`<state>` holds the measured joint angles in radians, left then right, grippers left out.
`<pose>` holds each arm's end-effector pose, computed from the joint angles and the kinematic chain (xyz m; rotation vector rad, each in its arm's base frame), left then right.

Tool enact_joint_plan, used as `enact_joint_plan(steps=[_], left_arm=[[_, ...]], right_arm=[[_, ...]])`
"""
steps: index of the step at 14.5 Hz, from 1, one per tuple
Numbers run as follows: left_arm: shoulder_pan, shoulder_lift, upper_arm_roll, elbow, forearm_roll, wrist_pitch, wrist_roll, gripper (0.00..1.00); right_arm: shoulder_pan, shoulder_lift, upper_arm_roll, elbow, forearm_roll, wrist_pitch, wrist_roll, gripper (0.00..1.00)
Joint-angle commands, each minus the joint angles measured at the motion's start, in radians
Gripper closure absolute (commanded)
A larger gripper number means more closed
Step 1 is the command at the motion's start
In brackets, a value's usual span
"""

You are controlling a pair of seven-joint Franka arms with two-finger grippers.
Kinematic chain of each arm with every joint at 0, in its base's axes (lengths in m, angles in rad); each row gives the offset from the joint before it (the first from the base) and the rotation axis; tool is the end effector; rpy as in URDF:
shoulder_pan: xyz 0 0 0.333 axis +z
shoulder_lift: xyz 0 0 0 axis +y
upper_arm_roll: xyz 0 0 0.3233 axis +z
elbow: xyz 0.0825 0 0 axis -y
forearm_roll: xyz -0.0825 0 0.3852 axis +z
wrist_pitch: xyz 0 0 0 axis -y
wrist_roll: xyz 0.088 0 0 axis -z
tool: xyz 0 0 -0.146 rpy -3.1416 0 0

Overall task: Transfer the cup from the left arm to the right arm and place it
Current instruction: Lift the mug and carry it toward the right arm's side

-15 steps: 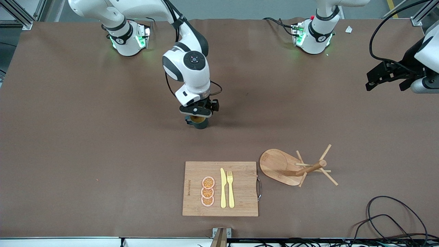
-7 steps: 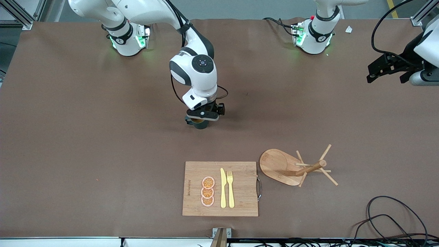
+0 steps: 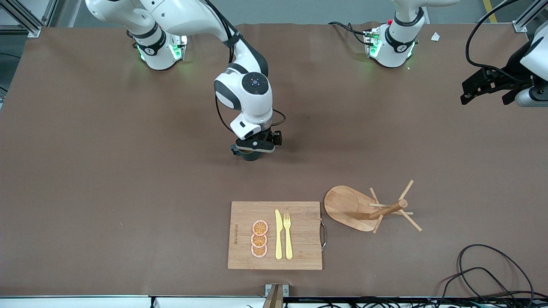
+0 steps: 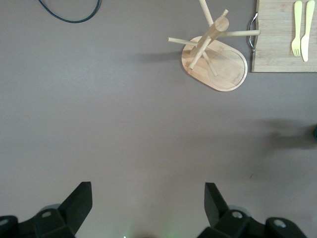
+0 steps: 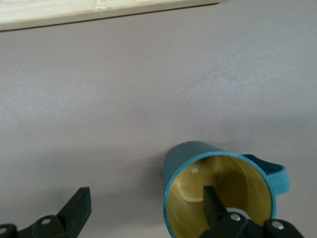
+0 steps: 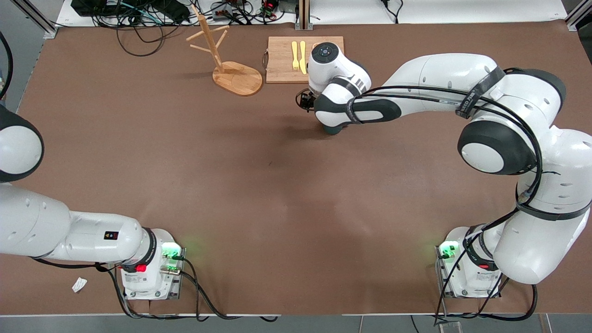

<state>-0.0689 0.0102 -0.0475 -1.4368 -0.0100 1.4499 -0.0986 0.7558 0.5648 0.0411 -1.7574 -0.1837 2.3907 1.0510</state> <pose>0.5424 -0.0648 0.6391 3.1308 -0.0298 0.0028 0.4803 0.4796 0.2202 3.1189 -0.2048 0.2007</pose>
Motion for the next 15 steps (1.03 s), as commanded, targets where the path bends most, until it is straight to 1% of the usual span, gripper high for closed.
enact_joint_plan(steps=[1,2,4,5,6,7,8,11,12,15], left_arm=[[0.004,-0.019,-0.008,-0.017,0.021,0.012,0.020,0.00],[0.006,-0.019,-0.008,-0.017,0.021,0.012,0.022,0.00],[0.004,-0.019,-0.006,-0.017,0.022,0.009,0.020,0.00],[0.004,-0.019,-0.006,-0.017,0.022,0.006,0.022,0.00],[0.006,-0.019,-0.006,-0.017,0.021,0.006,0.022,0.00],[0.004,-0.019,-0.006,-0.017,0.022,0.006,0.022,0.00],[0.004,-0.019,-0.006,-0.017,0.022,0.006,0.020,0.00],[0.003,-0.019,-0.009,-0.017,0.022,0.006,0.020,0.00],[0.003,-0.019,-0.011,-0.016,0.022,0.006,0.020,0.00],[0.003,-0.019,-0.011,-0.017,0.021,0.006,0.020,0.00]], right_arm=[[0.011,0.026,-0.010,0.021,-0.034,0.022,0.029,0.10],[0.010,0.027,-0.010,0.021,-0.034,0.022,0.029,0.21],[0.005,0.026,-0.010,0.019,-0.036,0.021,0.029,0.50],[0.004,0.026,-0.010,0.018,-0.042,0.021,0.029,0.62],[0.002,0.026,-0.010,0.016,-0.045,0.019,0.029,0.69],[0.002,0.026,-0.010,0.013,-0.046,0.019,0.029,0.74],[-0.001,0.026,-0.010,0.012,-0.046,0.018,0.029,0.76],[0.000,0.026,-0.010,0.001,-0.046,0.015,0.029,0.96],[0.002,0.026,-0.010,0.001,-0.046,0.016,0.029,0.99],[-0.001,0.023,-0.010,-0.010,-0.046,0.016,0.029,1.00]])
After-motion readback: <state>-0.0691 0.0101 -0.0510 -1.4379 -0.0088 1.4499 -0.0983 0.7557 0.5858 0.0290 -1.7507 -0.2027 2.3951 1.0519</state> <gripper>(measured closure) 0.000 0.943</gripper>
